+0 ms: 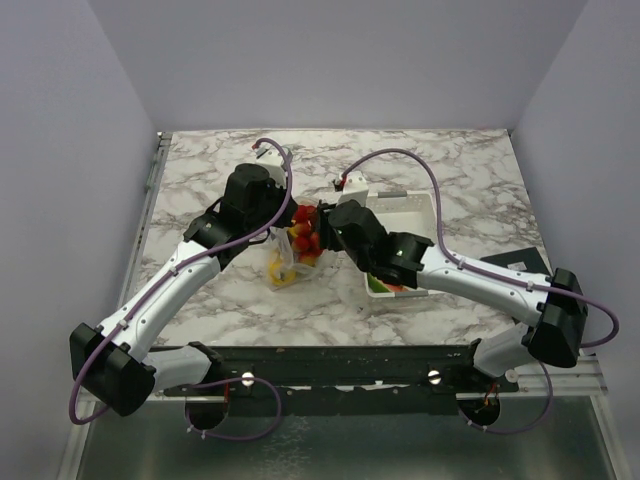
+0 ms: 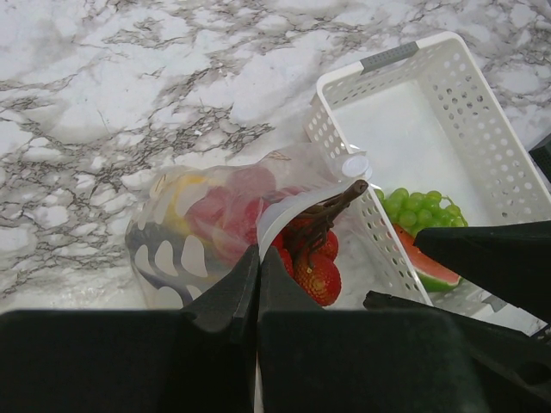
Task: Place the food in the zip-top bag and seal the zipper
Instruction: Adjust the zipper food storage bag at the center of the board, then pick up the fake fruit from the bin.
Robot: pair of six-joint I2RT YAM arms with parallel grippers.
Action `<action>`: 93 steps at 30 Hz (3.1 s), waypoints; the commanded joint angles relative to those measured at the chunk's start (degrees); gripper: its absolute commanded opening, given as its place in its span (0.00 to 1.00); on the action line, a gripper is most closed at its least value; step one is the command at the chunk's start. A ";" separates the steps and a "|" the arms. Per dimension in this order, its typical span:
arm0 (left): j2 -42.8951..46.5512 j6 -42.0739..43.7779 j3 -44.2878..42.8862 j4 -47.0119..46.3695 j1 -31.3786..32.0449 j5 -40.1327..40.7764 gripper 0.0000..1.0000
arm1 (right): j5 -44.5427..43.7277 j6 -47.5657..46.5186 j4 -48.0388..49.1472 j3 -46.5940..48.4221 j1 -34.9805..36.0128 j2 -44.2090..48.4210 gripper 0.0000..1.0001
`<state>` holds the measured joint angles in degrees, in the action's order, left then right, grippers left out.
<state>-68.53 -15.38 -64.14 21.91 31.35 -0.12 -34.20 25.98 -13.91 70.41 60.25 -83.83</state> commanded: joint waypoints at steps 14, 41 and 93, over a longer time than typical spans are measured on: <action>0.50 1.30 -0.20 -0.96 0.02 0.26 0.02 | 7.28 5.51 -3.01 -3.40 -3.20 -4.29 0.14; 1.42 1.46 -18.10 19.48 0.07 9.82 0.03 | 12.69 -3.52 -7.81 8.59 -5.15 -1.93 0.01; 5.40 1.74 3.21 1.75 0.02 -1.18 0.00 | 14.02 -2.39 -26.16 -8.11 -18.18 15.89 0.68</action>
<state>-65.06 -13.87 -61.89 25.23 31.35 0.97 -24.05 22.33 -38.30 65.45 44.58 -68.12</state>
